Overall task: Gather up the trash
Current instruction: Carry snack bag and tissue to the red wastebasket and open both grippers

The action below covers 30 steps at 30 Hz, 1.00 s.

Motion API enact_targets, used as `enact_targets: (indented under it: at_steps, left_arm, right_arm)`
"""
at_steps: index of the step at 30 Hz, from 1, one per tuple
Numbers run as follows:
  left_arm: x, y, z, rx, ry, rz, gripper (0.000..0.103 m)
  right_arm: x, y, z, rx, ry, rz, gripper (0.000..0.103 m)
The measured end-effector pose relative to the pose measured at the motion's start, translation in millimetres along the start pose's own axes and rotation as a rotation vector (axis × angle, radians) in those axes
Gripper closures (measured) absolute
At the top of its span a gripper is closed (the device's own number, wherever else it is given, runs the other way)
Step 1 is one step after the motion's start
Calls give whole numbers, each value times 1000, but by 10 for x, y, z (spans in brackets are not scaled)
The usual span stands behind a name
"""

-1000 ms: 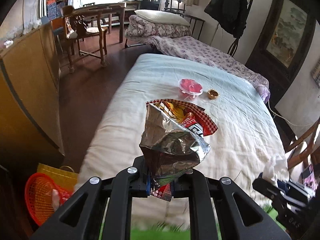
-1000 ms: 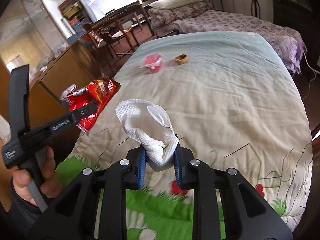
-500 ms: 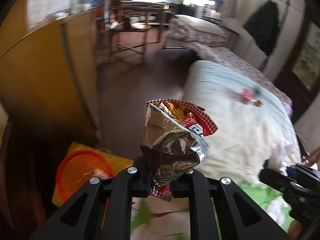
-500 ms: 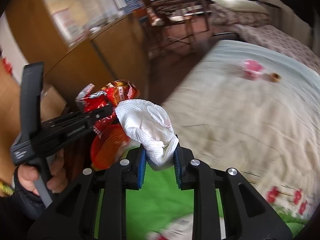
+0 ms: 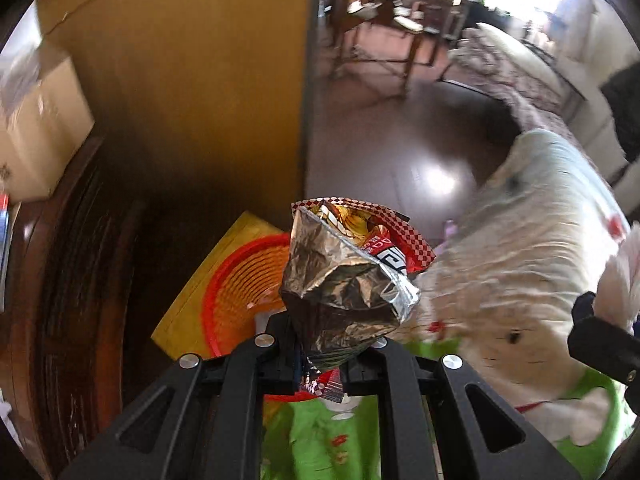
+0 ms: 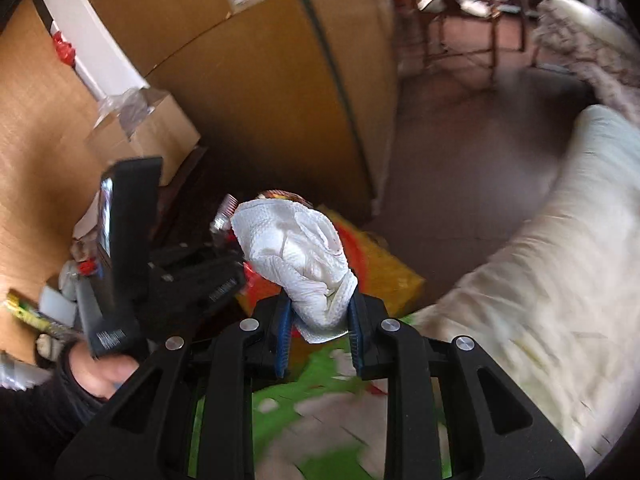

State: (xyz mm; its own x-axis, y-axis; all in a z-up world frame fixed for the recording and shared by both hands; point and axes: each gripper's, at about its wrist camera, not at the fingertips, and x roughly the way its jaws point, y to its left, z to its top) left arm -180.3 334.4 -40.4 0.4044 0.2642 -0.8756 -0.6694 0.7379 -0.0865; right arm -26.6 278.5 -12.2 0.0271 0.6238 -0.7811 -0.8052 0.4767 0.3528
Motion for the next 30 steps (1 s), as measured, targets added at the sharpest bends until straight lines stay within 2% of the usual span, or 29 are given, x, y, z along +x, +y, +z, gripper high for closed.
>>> enact_targets:
  at_steps: [5, 11, 15, 20, 25, 27, 28, 30]
  left_arm:
    - [370, 442, -42, -117, 105, 27, 89]
    - [698, 794, -61, -195, 187, 35, 89]
    - [851, 764, -97, -243, 231, 16, 89]
    - [989, 725, -125, -248, 253, 20, 88]
    - [997, 690, -114, -255, 251, 33, 86]
    - [1008, 675, -117, -256, 247, 42, 81]
    - [1003, 680, -115, -259, 246, 46, 73]
    - [984, 702, -109, -274, 240, 65, 59]
  right_arm:
    - [553, 148, 176, -1, 99, 38, 78]
    - [1045, 150, 125, 3, 204, 33, 78]
    - [1291, 144, 162, -20, 252, -15, 78]
    - [1558, 151, 110, -31, 335, -23, 78]
    - [1604, 110, 94, -6, 362, 2, 77]
    - [1611, 88, 104, 13, 359, 15, 75]
    - [1605, 83, 112, 27, 354, 33, 74]
    - [1570, 71, 143, 37, 325, 27, 61]
